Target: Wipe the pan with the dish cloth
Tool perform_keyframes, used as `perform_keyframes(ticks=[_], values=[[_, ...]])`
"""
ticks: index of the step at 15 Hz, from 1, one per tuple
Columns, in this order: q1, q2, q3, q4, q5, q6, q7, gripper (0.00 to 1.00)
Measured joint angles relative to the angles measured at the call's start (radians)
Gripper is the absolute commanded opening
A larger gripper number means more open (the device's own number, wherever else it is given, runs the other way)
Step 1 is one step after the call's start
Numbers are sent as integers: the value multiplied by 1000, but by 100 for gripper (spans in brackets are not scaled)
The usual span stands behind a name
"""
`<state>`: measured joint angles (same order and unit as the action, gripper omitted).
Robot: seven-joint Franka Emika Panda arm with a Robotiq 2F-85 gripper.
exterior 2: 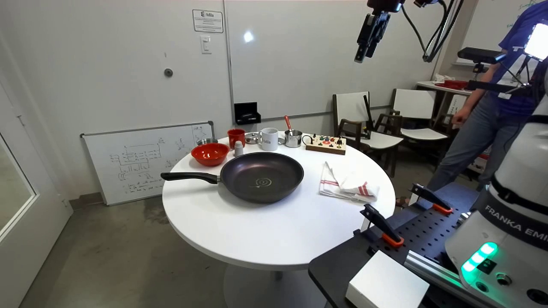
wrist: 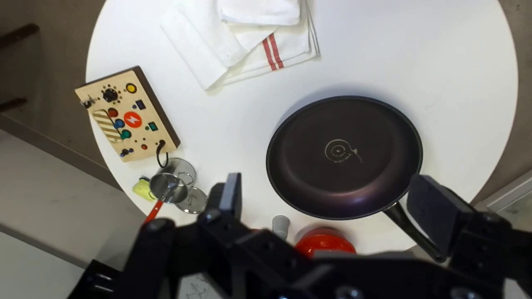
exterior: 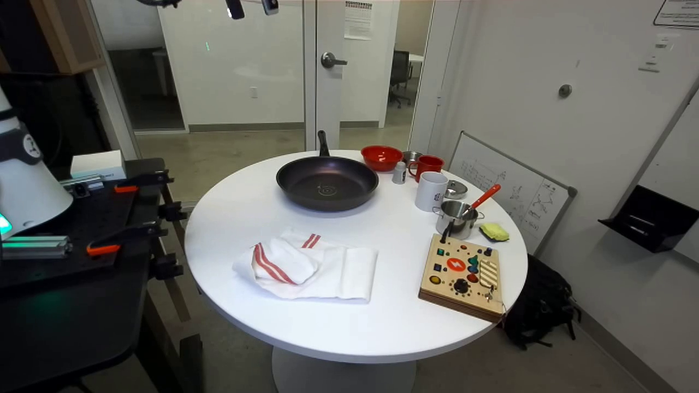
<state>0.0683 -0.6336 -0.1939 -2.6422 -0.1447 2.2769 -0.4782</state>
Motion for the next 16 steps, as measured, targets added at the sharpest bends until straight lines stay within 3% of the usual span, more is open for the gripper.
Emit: perform_keyframes(ticks=[7,12,14,16], values=[[30,32,-110,-141,-1,148,-427,100],[42,82,-175,-152,5,170,-751,100],[4,140,-131,-153,-41,260,-745,100],[-73,228,-43,-154,-124,382,-650,100]])
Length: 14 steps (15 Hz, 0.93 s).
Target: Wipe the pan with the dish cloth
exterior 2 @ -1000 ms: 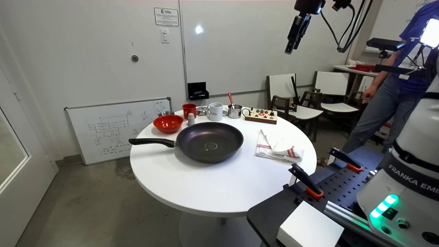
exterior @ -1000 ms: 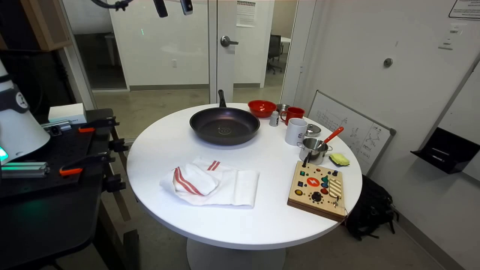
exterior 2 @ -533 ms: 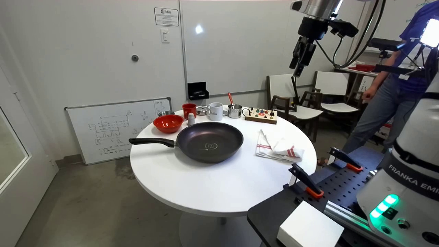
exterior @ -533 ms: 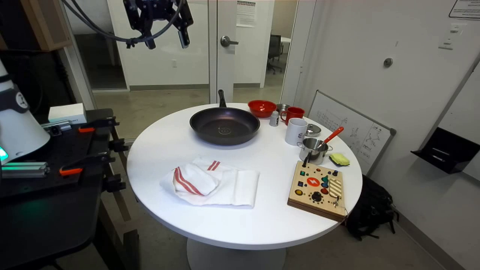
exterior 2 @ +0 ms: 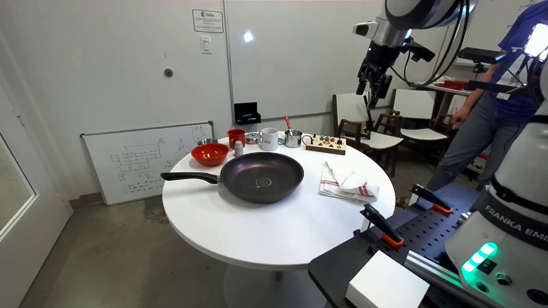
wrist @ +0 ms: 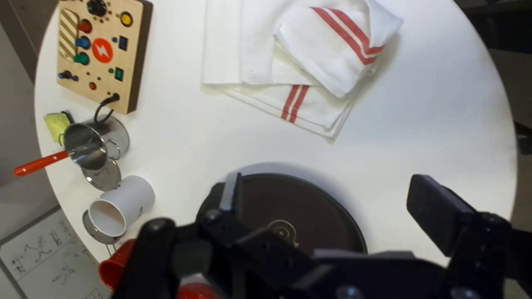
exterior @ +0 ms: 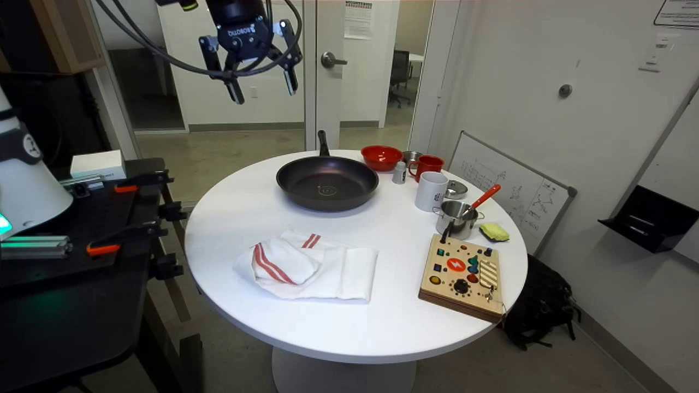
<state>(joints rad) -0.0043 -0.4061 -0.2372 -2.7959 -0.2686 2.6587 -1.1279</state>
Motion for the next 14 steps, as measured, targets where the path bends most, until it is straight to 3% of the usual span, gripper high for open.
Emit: perform_keyframes(ticks=[3,6,8,11,14], values=[[-181,113,169,2,-216,123,232,100],[-386,147,332,18,-404,99,471,100],[-373,163,321,28,-425,30,591,100],[-266,217,225,43,-281,-27,606,100],[-220,266,177,76,-177,-58,660,100]])
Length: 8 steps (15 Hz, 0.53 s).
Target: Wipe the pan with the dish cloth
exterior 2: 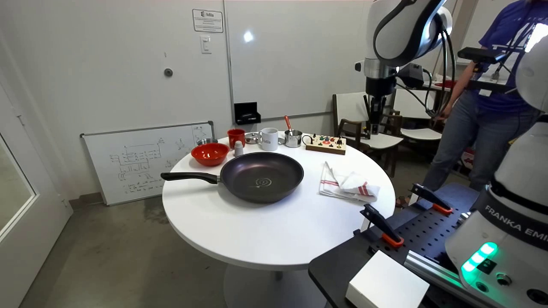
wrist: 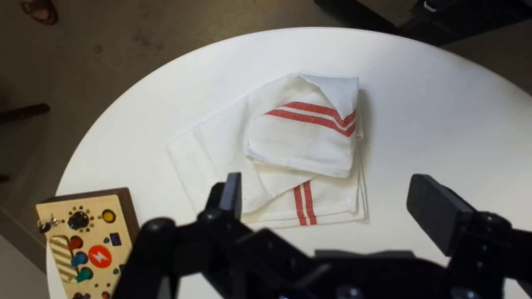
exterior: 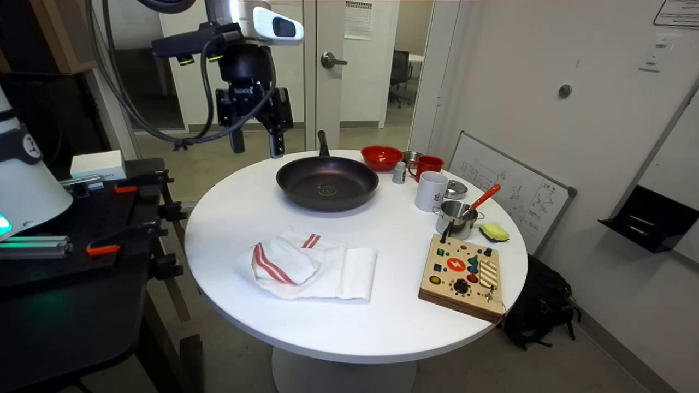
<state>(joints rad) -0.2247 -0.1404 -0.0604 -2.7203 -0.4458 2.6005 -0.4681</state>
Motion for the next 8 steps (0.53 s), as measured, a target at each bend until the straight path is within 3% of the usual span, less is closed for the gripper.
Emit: perform_keyframes(ticks=[4,8], values=[[17,32,-10,30,15,21,213,100],[31,55,3,35,-62,76,442,100]])
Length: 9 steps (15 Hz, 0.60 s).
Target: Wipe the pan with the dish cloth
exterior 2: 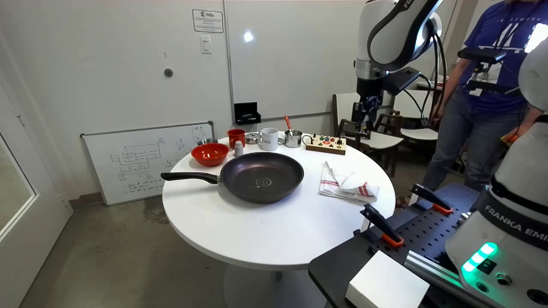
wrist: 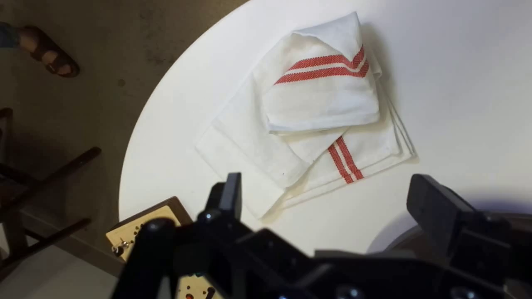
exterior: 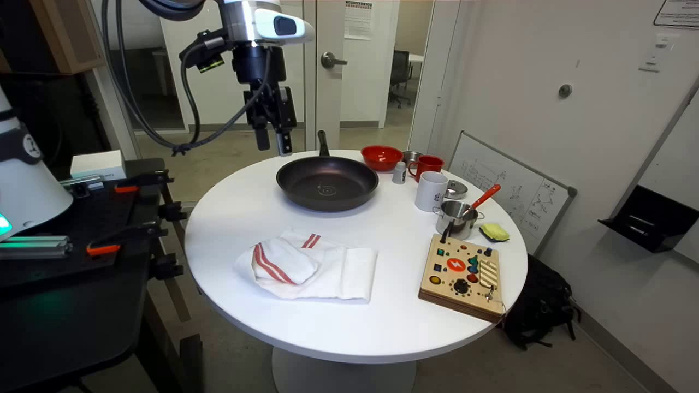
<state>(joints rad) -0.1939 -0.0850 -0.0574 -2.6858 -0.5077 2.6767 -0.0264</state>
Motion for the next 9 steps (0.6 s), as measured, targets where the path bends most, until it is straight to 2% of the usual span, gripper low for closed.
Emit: perform_keyframes(ticks=[5,9], values=[[1,71,0,0,-197,38,251,100],[-3,130,-8,0,-288,66,404,100]])
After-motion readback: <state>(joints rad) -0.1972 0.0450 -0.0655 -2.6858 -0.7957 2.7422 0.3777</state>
